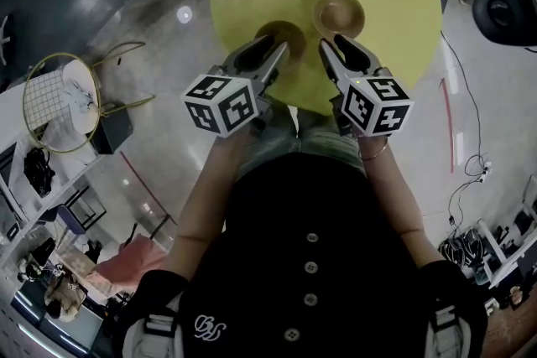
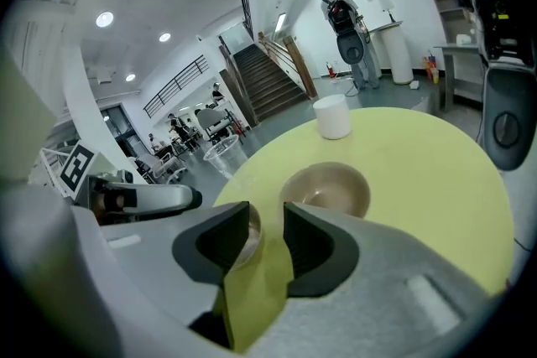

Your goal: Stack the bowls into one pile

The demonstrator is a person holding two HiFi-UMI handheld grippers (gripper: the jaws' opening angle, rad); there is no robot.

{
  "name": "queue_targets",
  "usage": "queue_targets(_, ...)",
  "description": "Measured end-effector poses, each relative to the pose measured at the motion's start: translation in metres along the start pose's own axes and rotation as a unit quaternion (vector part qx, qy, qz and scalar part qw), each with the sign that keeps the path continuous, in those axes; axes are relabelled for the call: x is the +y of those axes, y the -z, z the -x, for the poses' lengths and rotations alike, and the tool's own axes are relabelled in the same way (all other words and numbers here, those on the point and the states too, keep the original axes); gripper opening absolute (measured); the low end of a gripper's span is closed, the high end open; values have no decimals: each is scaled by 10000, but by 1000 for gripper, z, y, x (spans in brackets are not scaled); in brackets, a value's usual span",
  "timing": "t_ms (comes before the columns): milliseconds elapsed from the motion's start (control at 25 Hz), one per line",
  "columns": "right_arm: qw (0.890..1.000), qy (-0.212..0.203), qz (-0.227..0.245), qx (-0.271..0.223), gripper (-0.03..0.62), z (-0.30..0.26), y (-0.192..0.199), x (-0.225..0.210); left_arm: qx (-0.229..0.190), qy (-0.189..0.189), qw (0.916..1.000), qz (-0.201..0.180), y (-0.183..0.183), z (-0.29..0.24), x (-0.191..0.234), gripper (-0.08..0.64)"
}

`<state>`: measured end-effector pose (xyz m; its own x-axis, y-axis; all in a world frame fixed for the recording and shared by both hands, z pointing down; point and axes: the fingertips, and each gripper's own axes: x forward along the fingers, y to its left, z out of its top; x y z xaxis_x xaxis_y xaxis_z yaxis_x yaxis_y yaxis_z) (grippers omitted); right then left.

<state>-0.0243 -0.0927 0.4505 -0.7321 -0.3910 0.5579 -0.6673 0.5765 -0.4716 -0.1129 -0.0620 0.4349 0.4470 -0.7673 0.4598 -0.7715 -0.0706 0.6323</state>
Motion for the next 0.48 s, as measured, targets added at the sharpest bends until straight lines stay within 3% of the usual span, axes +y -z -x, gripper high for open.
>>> queue_targets(480, 9989, 390, -179, -166, 117, 4, 24, 23, 130, -174, 9997, -105, 8, 37, 48, 137)
